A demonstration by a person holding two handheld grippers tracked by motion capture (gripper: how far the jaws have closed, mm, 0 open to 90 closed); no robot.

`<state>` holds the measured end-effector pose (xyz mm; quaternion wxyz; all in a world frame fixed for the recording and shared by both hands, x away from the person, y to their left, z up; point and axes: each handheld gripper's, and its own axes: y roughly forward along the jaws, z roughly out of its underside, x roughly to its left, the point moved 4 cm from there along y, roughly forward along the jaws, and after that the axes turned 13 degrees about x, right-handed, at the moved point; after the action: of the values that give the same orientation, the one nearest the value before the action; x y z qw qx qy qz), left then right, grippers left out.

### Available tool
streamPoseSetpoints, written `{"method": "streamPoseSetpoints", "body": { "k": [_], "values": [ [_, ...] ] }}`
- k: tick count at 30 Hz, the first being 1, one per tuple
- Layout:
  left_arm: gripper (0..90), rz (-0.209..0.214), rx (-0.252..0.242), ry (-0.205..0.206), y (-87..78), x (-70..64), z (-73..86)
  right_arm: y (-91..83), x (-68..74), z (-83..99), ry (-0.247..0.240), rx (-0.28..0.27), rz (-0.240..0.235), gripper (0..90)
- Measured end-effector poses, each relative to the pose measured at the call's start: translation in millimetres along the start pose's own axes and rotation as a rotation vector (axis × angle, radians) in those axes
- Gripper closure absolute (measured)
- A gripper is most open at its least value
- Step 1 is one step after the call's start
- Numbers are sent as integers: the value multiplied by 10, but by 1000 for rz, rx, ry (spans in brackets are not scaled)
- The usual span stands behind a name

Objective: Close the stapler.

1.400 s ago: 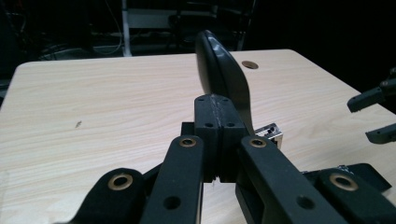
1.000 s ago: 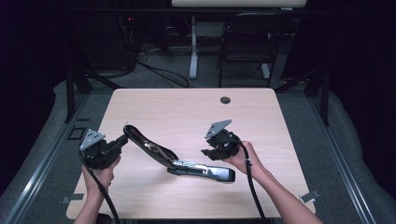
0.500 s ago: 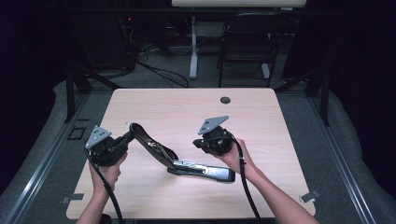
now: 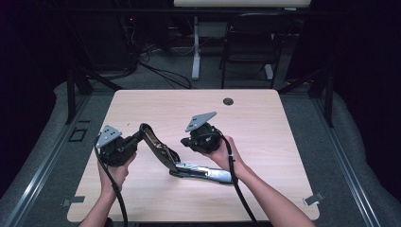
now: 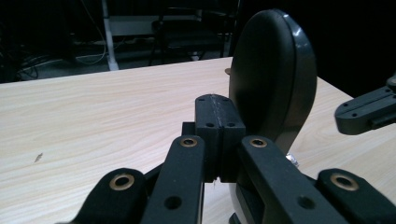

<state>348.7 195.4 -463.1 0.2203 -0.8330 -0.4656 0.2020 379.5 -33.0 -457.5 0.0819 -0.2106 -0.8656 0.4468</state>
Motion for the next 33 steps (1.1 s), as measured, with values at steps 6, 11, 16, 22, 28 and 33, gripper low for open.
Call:
{"method": "streamPoseSetpoints", "body": {
  "k": [6,11,16,22,28,33],
  "values": [
    [899,18,7,21,50,-88,-17,-3,17,-79,-5,-5,-4,900],
    [899,12,11,28,92,-141,-12,-34,39,-157,-9,-26,-11,900],
    [899,20,20,37,138,-173,-11,-52,49,-208,-10,-37,-12,900],
    [899,45,39,60,206,-264,-14,-56,54,-261,-9,-51,-19,900],
    [899,71,64,96,287,-344,2,-64,43,-260,1,-68,-28,900],
    [899,90,110,112,367,-397,55,-126,43,-235,6,-98,-41,900]
  ]
}}
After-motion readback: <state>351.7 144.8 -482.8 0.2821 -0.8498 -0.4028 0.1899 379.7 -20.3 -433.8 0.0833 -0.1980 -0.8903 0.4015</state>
